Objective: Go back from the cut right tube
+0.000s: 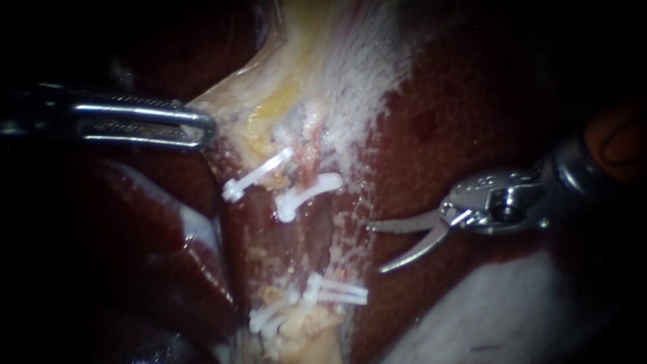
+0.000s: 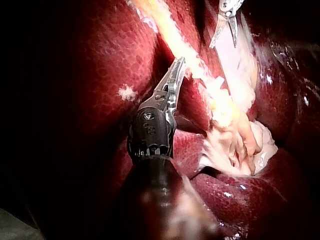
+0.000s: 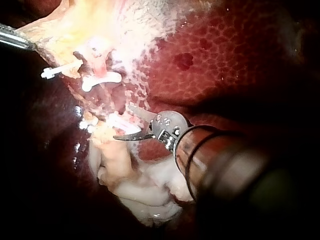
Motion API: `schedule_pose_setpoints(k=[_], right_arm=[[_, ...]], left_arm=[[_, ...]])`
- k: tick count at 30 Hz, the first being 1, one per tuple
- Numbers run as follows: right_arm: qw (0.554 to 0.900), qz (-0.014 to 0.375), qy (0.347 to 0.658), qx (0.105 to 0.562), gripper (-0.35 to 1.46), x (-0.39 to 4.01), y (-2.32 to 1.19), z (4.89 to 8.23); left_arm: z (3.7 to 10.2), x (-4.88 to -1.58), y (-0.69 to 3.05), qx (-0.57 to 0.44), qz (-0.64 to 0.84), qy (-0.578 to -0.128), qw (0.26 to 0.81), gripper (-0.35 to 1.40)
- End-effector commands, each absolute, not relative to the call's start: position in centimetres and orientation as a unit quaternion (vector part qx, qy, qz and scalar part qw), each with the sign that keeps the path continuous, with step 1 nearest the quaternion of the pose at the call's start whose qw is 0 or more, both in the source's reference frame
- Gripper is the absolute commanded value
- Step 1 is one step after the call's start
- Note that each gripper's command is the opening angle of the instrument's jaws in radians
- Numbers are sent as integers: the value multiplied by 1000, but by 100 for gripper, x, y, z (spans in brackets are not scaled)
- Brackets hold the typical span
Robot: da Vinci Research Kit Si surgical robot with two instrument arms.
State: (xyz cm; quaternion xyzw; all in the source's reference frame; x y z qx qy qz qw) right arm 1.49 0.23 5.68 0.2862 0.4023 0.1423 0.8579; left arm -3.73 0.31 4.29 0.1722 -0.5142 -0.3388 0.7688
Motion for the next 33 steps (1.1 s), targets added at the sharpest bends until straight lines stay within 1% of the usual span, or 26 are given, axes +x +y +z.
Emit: schedule_pose_setpoints(k=[1,4,7,13,17,25,33], right_arm=[[862,138,405,272,135,149,26,566],[874,125,406,237,143,148,35,558],[880,115,407,215,143,144,43,549],[887,109,407,188,143,133,52,534],[891,107,405,175,143,131,51,530],[895,99,404,164,143,133,45,525],[898,89,400,160,143,132,42,525]], left_arm=[[430,-373,31,173,-338,-515,769,-35],[431,-373,30,172,-338,-515,769,-35],[432,-374,29,172,-339,-514,769,-35],[434,-375,29,171,-338,-515,769,-35],[438,-375,28,171,-338,-515,769,-35],[472,-381,21,167,-335,-508,776,-33],[500,-395,3,183,-336,-496,780,-32]])
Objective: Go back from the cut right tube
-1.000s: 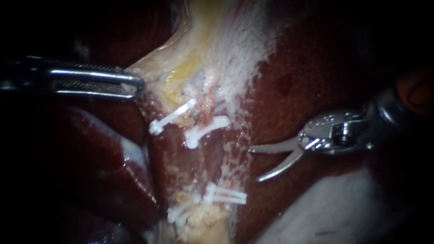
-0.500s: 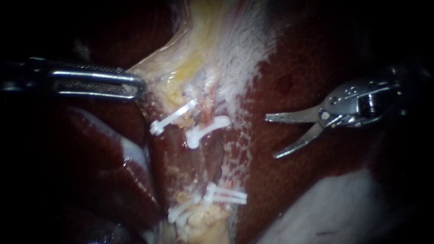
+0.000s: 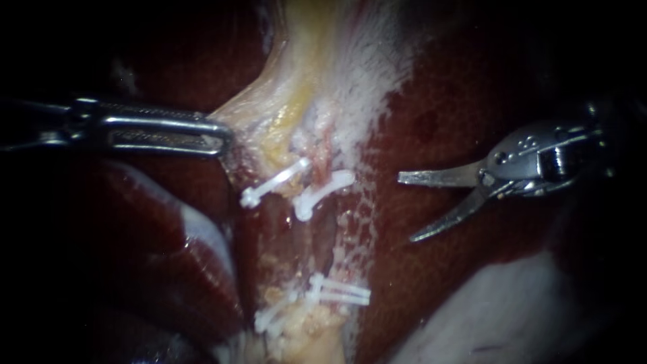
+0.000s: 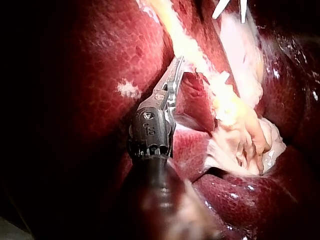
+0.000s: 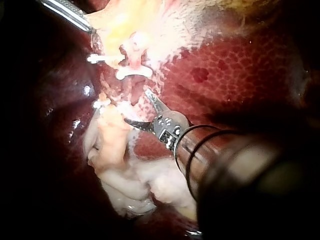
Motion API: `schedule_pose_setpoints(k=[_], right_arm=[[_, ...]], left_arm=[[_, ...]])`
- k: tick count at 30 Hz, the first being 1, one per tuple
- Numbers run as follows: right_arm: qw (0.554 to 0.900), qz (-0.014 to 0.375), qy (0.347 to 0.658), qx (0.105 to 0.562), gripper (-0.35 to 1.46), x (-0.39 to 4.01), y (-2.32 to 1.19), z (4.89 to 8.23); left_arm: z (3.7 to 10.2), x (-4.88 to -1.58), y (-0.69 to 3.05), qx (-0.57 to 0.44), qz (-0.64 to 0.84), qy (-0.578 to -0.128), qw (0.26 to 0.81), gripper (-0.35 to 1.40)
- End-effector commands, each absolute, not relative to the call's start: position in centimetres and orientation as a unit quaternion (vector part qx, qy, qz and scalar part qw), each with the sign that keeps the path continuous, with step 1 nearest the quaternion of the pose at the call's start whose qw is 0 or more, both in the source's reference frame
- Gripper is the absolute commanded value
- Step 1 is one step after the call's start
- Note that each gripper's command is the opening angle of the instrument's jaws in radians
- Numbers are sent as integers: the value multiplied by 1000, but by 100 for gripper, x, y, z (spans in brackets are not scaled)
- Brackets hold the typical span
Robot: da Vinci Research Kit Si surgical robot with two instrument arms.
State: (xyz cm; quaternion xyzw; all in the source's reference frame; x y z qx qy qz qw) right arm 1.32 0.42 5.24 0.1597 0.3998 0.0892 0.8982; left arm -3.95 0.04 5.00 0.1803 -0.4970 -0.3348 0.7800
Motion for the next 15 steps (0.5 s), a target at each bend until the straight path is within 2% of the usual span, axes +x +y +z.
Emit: schedule_pose_setpoints(k=[1,15], right_arm=[[898,89,400,160,143,132,41,525],[899,90,399,157,143,132,41,524]], left_arm=[[503,-397,1,184,-334,-495,781,-32],[520,-416,-18,201,-330,-485,785,-30]])
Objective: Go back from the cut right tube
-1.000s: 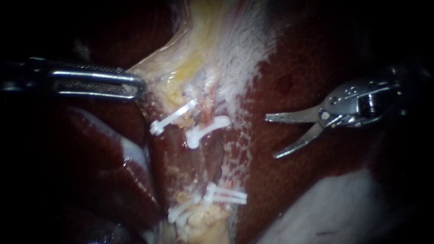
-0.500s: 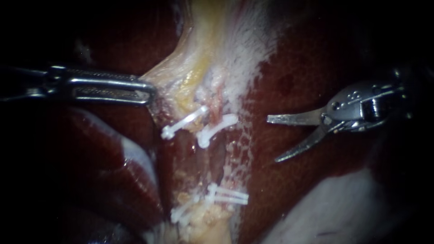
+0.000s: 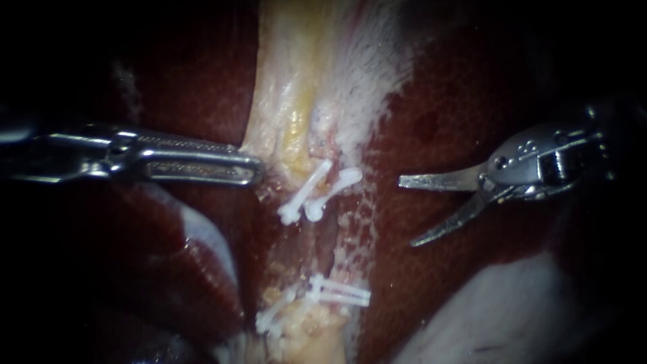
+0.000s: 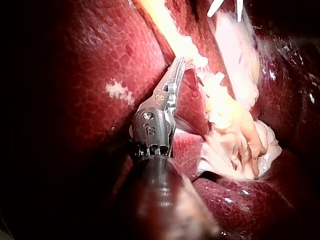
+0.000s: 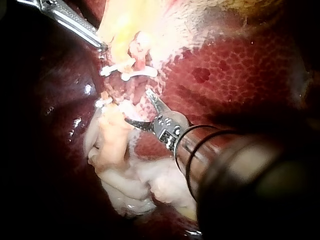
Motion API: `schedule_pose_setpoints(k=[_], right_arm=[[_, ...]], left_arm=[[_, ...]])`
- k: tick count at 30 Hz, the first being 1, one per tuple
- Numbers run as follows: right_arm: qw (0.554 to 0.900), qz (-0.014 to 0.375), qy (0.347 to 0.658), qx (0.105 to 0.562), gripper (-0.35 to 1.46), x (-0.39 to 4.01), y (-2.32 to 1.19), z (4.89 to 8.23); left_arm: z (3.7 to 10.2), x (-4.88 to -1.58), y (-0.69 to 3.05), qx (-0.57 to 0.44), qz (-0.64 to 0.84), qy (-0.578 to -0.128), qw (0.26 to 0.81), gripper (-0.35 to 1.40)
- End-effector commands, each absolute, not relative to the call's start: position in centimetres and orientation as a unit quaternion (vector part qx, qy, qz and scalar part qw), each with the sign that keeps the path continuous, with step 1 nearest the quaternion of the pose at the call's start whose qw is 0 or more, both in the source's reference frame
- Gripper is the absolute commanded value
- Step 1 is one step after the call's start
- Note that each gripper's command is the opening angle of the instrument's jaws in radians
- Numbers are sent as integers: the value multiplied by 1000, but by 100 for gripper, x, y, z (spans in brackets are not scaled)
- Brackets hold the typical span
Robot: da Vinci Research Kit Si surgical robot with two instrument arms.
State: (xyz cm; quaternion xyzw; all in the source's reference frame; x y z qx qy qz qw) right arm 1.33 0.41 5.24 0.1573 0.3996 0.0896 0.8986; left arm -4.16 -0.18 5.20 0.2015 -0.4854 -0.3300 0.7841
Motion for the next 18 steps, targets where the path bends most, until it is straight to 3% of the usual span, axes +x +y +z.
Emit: schedule_pose_setpoints(k=[1,18], right_arm=[[899,90,399,157,143,132,41,524],[899,89,399,155,143,132,42,524]], left_arm=[[521,-417,-19,201,-329,-485,785,-30],[524,-420,-22,204,-329,-484,785,-28]])
